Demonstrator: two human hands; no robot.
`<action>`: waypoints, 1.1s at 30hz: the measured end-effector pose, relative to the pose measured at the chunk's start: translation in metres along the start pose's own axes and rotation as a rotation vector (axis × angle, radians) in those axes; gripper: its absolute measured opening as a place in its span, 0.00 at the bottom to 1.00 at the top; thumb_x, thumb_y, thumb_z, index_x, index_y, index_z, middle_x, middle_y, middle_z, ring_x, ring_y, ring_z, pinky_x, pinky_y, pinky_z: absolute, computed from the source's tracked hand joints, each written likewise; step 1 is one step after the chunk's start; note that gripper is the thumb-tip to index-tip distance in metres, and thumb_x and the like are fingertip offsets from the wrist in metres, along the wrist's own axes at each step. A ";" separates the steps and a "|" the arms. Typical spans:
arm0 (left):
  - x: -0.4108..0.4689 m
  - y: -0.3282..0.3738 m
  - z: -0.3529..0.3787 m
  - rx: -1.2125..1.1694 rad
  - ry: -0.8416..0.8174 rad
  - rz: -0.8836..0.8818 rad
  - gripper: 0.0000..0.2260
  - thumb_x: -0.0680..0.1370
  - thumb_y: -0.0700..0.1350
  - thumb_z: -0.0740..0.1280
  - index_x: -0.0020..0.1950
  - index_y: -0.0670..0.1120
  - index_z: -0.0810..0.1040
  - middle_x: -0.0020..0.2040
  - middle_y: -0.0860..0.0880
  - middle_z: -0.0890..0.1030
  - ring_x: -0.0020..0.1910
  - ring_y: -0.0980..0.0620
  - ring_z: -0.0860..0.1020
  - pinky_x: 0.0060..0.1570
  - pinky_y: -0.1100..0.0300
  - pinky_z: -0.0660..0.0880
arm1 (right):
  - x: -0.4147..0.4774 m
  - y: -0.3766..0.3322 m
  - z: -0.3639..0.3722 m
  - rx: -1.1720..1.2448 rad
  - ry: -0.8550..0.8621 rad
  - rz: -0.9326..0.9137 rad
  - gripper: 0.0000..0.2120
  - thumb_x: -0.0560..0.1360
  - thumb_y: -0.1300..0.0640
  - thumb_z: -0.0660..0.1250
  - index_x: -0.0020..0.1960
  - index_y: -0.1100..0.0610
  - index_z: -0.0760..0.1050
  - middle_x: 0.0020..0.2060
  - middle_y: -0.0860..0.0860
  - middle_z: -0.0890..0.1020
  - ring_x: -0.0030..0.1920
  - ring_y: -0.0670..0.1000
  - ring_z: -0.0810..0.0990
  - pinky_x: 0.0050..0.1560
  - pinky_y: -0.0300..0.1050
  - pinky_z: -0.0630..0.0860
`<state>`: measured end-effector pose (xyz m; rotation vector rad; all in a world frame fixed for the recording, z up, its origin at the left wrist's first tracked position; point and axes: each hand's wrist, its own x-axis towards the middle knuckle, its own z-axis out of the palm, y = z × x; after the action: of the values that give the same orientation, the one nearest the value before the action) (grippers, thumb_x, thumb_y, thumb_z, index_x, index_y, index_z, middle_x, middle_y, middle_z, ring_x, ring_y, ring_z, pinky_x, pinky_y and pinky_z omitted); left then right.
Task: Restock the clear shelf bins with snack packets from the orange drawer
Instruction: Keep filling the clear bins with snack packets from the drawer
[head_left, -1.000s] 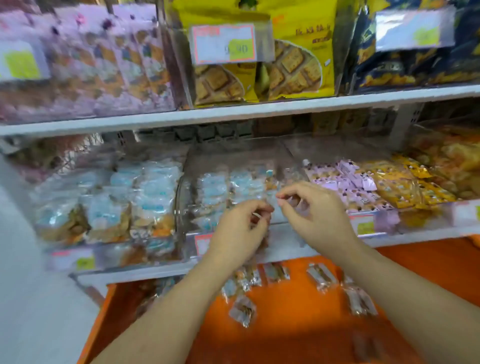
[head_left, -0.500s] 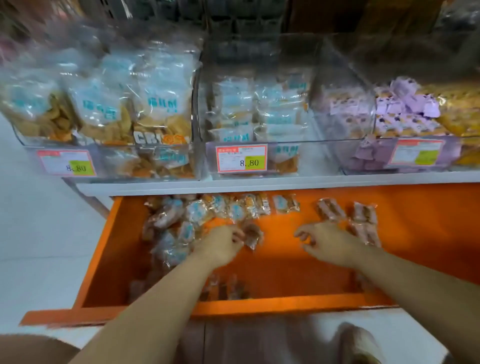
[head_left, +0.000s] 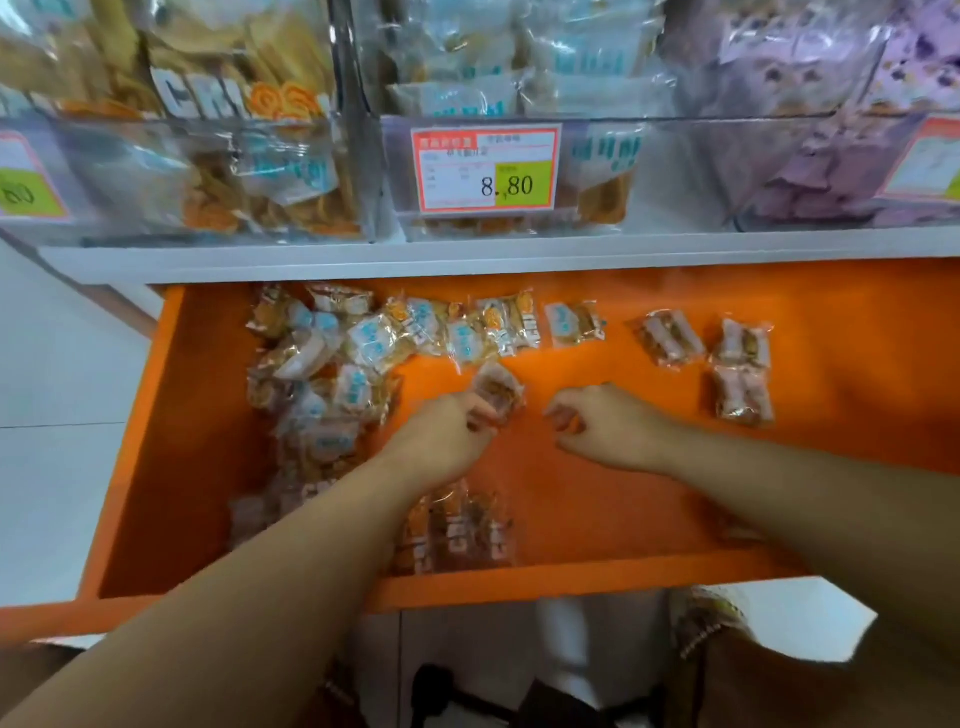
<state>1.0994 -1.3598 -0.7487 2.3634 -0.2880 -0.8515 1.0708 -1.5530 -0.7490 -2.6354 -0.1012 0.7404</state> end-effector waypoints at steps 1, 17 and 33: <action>0.008 -0.004 -0.003 -0.003 0.007 -0.015 0.12 0.80 0.46 0.63 0.63 0.49 0.76 0.63 0.49 0.77 0.59 0.51 0.75 0.51 0.63 0.69 | 0.010 -0.003 0.001 0.023 0.008 -0.010 0.16 0.76 0.56 0.67 0.63 0.54 0.75 0.57 0.51 0.81 0.56 0.51 0.78 0.53 0.39 0.72; 0.128 -0.090 -0.025 0.350 0.192 -0.289 0.37 0.75 0.52 0.65 0.77 0.62 0.45 0.78 0.45 0.38 0.74 0.34 0.36 0.70 0.35 0.47 | 0.150 0.021 0.030 -0.025 0.063 0.171 0.41 0.75 0.39 0.63 0.77 0.41 0.39 0.74 0.56 0.31 0.74 0.63 0.32 0.72 0.67 0.48; 0.108 -0.069 0.019 0.128 -0.229 0.030 0.29 0.74 0.52 0.71 0.73 0.51 0.66 0.72 0.47 0.66 0.70 0.46 0.66 0.65 0.56 0.65 | 0.100 0.044 0.036 0.059 0.224 0.131 0.26 0.68 0.47 0.73 0.62 0.50 0.68 0.65 0.56 0.65 0.68 0.62 0.62 0.63 0.54 0.69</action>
<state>1.1701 -1.3553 -0.8570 2.3726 -0.4830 -1.1207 1.1365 -1.5628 -0.8433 -2.6666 0.1554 0.4753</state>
